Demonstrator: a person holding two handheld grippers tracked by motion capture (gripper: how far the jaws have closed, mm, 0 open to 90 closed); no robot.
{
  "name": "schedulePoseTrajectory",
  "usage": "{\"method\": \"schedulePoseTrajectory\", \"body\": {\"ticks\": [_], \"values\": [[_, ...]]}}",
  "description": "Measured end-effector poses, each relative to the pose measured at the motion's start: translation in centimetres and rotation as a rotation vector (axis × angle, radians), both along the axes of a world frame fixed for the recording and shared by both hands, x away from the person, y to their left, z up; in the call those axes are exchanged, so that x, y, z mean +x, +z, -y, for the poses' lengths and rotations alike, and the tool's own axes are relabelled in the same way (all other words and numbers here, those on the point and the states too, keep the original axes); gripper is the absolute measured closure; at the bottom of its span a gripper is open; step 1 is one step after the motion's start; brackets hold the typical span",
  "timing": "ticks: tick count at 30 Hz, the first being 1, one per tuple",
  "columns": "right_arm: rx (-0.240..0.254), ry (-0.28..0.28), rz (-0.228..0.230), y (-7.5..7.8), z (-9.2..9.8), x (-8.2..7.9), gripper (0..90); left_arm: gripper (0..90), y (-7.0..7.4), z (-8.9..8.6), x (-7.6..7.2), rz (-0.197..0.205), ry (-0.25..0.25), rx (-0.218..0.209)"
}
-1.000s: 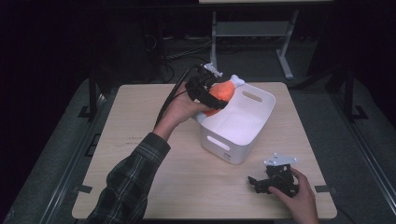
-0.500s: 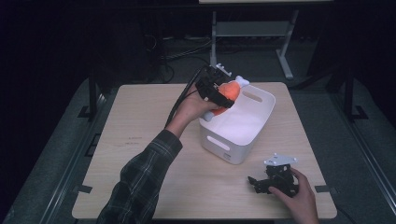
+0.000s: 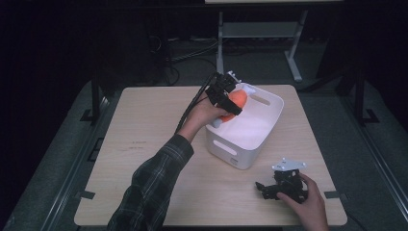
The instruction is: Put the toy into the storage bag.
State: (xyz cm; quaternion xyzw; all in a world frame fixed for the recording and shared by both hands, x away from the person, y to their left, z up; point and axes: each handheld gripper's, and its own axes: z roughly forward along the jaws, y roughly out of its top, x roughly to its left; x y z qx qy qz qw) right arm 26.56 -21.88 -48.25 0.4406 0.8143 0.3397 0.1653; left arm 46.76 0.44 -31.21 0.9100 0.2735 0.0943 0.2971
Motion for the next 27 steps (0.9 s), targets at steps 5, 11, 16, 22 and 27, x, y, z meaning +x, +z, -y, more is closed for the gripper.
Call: {"method": "schedulePoseTrajectory", "body": {"ticks": [5, 11, 16, 22, 27], "values": [[0.000, 0.000, 0.000, 0.0, 0.0, 0.0, 0.0, 20.8, -0.5, 0.2, 0.1, -0.008, 0.007, 0.001], [0.000, 0.000, 0.000, 0.0, 0.0, 0.0, 0.0, 20.2, -0.9, 0.4, 0.1, -0.019, -0.001, 0.008], [0.000, 0.000, 0.000, 0.0, 0.0, 0.0, 0.0, 18.9, -1.1, 0.6, 0.1, -0.023, -0.001, 0.014], [0.000, 0.000, 0.000, 0.0, 0.0, 0.0, 0.0, 17.5, -1.2, 0.6, 0.1, -0.025, -0.004, 0.027], [0.000, 0.000, 0.000, 0.0, 0.0, 0.0, 0.0, 16.8, -1.2, 0.7, 0.0, -0.021, -0.004, 0.024]]}}
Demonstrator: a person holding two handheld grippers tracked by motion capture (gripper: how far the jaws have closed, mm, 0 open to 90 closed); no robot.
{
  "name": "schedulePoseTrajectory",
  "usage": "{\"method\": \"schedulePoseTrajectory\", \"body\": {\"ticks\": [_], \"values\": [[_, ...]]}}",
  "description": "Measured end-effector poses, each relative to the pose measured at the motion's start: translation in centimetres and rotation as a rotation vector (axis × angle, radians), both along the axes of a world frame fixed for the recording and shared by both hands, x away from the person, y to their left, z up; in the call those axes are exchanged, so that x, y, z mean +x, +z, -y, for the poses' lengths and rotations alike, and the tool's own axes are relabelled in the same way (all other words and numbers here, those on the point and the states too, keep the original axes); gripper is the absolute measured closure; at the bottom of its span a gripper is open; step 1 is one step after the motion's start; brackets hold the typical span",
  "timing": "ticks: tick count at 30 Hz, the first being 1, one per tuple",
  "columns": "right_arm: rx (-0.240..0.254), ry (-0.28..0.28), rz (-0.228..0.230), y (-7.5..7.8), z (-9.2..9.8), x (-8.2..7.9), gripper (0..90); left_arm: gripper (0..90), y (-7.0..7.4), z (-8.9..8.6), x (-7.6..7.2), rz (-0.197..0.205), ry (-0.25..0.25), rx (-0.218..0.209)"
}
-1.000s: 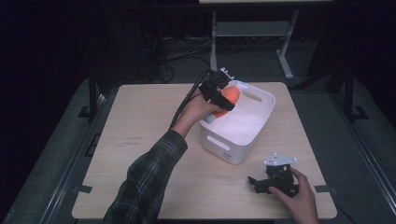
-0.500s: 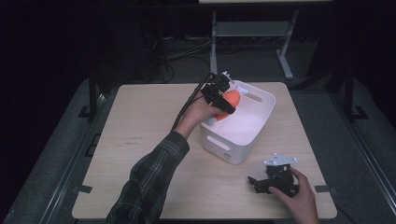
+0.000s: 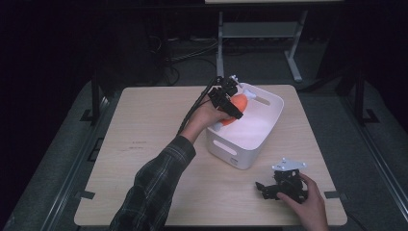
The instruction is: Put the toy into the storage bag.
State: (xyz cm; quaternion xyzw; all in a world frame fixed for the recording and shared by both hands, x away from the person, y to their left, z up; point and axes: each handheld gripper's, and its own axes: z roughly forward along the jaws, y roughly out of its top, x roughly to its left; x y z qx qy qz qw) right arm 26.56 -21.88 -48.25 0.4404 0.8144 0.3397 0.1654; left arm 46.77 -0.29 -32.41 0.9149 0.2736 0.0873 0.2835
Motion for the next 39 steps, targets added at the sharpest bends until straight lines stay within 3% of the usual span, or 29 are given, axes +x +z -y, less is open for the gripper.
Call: {"method": "schedulePoseTrajectory", "body": {"ticks": [15, 23, 39], "values": [[0.000, 0.000, 0.000, 0.0, 0.0, 0.0, 0.0, 14.8, 0.3, 0.0, -0.1, 0.020, -0.002, 0.001], [0.000, 0.000, 0.000, 0.0, 0.0, 0.0, 0.0, 14.6, 1.5, -0.4, -0.6, 0.035, -0.012, -0.001], [-0.001, 0.002, 0.000, 0.0, 0.0, 0.0, 0.0, 14.7, 3.3, -4.3, -2.6, 0.050, -0.039, 0.006]]}}
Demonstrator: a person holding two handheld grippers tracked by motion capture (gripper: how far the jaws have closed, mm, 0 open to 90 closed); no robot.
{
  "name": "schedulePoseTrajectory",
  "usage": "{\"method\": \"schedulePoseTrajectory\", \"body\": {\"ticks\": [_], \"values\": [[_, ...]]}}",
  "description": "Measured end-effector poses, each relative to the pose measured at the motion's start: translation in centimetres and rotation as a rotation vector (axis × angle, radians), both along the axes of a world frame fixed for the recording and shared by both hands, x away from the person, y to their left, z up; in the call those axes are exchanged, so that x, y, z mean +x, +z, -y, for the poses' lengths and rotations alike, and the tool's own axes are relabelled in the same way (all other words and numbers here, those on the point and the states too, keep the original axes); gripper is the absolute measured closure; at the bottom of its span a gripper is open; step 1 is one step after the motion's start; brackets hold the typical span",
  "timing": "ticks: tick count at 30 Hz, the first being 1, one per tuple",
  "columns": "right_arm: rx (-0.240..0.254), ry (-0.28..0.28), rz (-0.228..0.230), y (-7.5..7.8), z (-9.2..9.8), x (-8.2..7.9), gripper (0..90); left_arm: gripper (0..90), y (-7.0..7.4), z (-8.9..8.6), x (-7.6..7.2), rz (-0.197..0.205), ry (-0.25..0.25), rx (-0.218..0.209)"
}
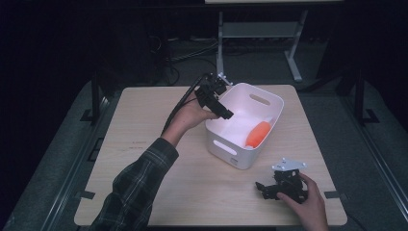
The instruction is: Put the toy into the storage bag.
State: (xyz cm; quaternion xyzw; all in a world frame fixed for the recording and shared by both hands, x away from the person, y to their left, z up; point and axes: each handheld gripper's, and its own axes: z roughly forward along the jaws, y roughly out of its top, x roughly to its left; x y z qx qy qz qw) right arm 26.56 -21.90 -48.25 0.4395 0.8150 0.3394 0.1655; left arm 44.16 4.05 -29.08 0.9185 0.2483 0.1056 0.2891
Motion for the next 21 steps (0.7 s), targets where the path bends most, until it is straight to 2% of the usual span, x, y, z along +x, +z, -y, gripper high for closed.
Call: {"method": "schedulePoseTrajectory", "body": {"ticks": [9, 21], "values": [[0.003, 0.000, 0.000, 0.0, 0.0, 0.0, 0.0, 14.7, 0.1, -3.7, -1.0, 0.012, 0.026, -0.023], [0.001, 0.000, 0.002, 0.0, 0.0, 0.0, 0.0, 14.7, -1.0, -7.7, -3.1, 0.017, 0.049, -0.081]]}}
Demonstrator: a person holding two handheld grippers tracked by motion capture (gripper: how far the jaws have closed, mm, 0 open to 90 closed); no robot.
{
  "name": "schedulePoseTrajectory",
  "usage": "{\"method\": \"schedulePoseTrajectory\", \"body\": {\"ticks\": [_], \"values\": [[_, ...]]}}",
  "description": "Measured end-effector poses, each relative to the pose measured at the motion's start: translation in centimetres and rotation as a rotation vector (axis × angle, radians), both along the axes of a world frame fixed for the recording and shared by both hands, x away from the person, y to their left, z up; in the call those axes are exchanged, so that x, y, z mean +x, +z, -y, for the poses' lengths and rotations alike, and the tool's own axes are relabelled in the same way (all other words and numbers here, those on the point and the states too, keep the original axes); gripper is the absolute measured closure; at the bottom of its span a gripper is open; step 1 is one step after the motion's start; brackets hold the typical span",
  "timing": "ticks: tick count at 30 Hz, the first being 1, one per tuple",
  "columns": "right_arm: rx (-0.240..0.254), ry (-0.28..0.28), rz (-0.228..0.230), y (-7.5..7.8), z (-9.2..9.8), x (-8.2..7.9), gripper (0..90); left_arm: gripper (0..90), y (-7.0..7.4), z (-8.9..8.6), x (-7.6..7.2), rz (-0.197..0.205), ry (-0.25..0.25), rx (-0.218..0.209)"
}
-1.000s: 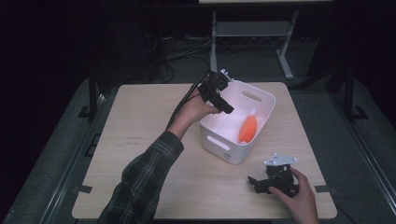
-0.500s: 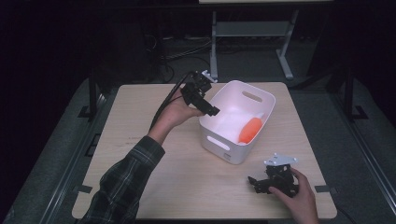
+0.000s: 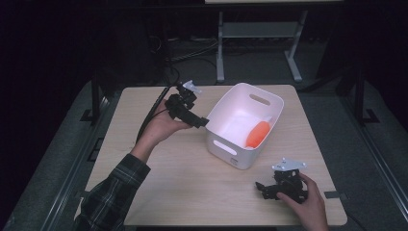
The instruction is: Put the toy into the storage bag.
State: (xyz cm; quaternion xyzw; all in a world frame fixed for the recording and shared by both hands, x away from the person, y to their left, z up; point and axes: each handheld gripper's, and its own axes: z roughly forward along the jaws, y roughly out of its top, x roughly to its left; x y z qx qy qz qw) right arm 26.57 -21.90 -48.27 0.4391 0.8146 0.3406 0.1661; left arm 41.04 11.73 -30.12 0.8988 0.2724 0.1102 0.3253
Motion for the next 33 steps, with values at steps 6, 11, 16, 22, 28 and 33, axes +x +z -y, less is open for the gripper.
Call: {"method": "schedulePoseTrajectory", "body": {"ticks": [6, 11, 16, 22, 28, 33], "values": [[0.000, 0.000, 0.000, 0.0, 0.0, 0.0, 0.0, 14.6, -0.6, -1.7, -1.4, 0.015, 0.002, -0.040], [0.000, 0.000, 0.000, 0.0, 0.0, 0.0, 0.0, 14.7, -1.2, -3.1, -2.6, 0.041, 0.011, -0.060], [0.000, 0.000, 0.001, 0.0, 0.0, 0.0, 0.0, 14.7, -2.3, -4.5, -3.8, 0.065, 0.024, -0.079], [-0.001, 0.000, 0.000, 0.0, 0.0, 0.0, 0.0, 14.7, -3.8, -6.5, -5.3, 0.085, 0.045, -0.109], [-0.002, -0.002, 0.001, 0.0, 0.0, 0.0, 0.0, 14.7, -5.6, -8.5, -6.7, 0.085, 0.072, -0.127], [-0.001, -0.001, 0.000, 0.0, 0.0, 0.0, 0.0, 14.7, -6.8, -9.9, -7.6, 0.096, 0.087, -0.150]]}}
